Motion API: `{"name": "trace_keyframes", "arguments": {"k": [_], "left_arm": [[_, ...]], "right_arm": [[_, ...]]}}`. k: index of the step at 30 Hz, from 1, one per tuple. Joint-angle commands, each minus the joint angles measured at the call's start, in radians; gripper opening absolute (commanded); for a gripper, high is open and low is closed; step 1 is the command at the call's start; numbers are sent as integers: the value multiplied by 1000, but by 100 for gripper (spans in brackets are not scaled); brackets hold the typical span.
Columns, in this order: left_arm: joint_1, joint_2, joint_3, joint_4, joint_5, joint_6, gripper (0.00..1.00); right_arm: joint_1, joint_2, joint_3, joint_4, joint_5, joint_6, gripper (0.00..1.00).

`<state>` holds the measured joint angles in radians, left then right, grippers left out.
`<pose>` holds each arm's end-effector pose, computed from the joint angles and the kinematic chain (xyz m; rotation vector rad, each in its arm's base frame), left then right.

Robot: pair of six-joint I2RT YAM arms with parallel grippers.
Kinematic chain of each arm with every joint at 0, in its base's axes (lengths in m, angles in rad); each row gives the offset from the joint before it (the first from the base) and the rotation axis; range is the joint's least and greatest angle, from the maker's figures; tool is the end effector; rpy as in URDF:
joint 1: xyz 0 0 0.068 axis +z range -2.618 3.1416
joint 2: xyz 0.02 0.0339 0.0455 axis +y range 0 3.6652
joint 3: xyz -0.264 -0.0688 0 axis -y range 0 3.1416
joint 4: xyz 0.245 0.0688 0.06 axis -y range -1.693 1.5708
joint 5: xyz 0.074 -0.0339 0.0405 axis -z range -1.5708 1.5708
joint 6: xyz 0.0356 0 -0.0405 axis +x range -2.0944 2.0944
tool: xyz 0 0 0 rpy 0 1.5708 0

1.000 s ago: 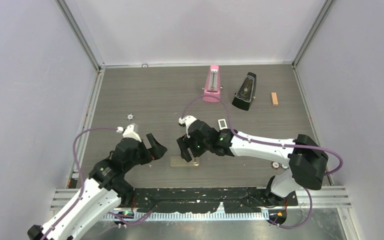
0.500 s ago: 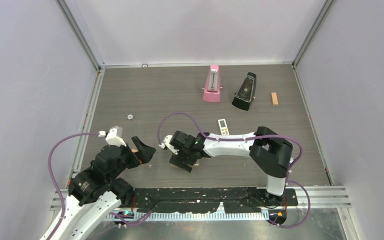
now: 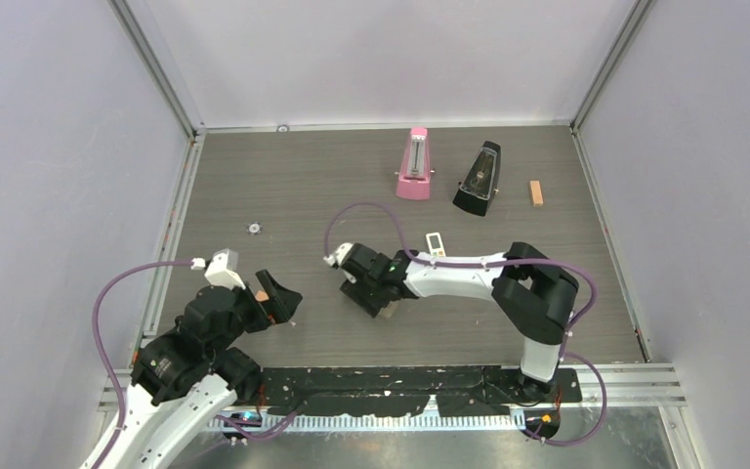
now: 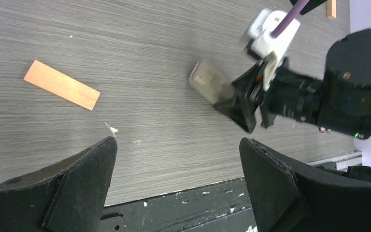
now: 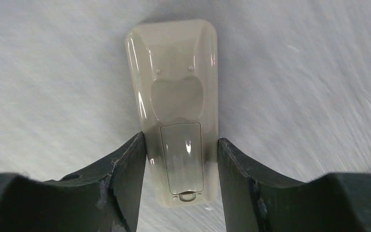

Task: Load the batteries into the remote control
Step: Move the remote control to the center of the board.

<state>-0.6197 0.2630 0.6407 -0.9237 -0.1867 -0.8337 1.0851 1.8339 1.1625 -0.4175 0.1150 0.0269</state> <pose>0.0558 -0.0317 0.2717 -0.3464 2.1516 -0.6611 0.1756 0.3240 0.1661 -1.3125 2.3194 0.2153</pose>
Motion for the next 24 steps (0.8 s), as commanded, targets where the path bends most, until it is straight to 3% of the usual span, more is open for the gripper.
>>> {"name": "trace_keyframes", "arguments": {"k": [1,8,17,21,24], "left_arm": [[2,-13,42,5,1,6,100],[3,6,66,-20,4,3,100],[3,96,100,-54,40,-1,100],[2,135,113,-70,54,-4,100],[2,155,122,-78,70,-5,100]], "right_arm": [[-100,-118,-67,33,190,203,29],[-208,-136,-104,8,279,380,30],[-245,-94,-100,-9,214,463,40],[-250,-88,-90,-36,232,489,52],[-250,-114,-87,-50,253,496,69]]}}
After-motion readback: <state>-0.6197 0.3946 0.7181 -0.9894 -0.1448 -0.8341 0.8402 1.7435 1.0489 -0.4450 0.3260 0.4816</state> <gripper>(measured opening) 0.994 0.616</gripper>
